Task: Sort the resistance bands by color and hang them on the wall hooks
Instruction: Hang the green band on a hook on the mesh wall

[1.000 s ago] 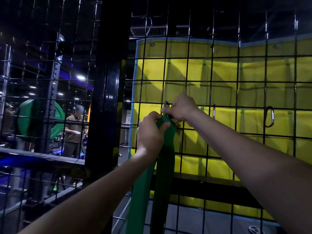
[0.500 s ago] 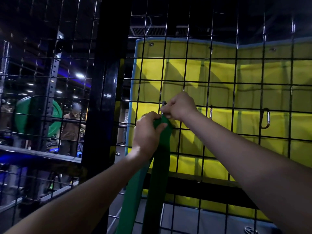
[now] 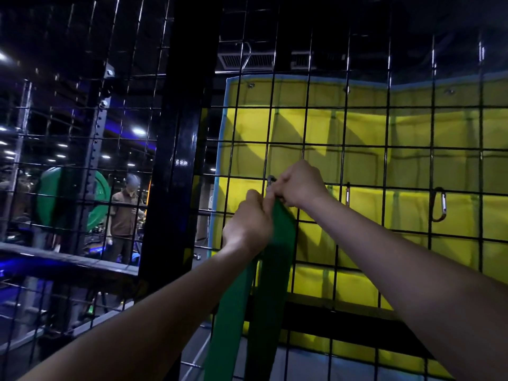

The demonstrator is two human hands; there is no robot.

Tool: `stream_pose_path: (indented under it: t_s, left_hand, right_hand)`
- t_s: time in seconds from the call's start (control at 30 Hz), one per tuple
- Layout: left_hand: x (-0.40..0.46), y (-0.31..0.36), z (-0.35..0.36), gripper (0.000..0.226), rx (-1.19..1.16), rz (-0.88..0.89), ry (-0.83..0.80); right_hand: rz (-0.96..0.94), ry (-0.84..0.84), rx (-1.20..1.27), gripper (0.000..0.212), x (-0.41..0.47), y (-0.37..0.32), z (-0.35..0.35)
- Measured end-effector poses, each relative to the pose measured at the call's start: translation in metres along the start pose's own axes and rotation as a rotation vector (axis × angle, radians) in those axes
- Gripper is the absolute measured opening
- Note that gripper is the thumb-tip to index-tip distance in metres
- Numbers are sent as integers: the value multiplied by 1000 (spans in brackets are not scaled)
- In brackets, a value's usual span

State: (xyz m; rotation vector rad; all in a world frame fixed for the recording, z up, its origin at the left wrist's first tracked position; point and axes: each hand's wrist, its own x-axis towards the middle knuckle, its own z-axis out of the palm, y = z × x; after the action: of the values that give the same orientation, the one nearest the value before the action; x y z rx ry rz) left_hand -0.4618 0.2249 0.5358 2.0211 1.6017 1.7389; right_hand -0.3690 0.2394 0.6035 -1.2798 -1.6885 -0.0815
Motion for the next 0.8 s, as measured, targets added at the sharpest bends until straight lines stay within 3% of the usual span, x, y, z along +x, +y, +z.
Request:
stream_pose_path:
  t_s: [0.13, 0.3, 0.4, 0.47, 0.6, 0.8]
  left_hand:
    - [3, -3, -4, 42, 57, 28, -65]
    - [7, -14, -16, 43, -86, 76, -96]
    - [4, -20, -17, 38, -21, 207, -57]
    - [3, -25, -14, 21, -146, 267, -3]
    - [9, -27, -14, 6, -336, 220, 67]
    - [27, -20, -40, 11, -182, 238, -143]
  right_hand:
    - [-63, 25, -245, 39, -7, -6, -7]
    - [137, -247, 108, 37, -5, -11, -6]
    - [177, -257, 242, 35, -3, -7, -3]
    - [175, -270, 303, 32, -3, -7, -3]
    - [149, -251, 289, 26, 0, -5, -1]
    - [104, -208, 224, 35, 12, 2, 5]
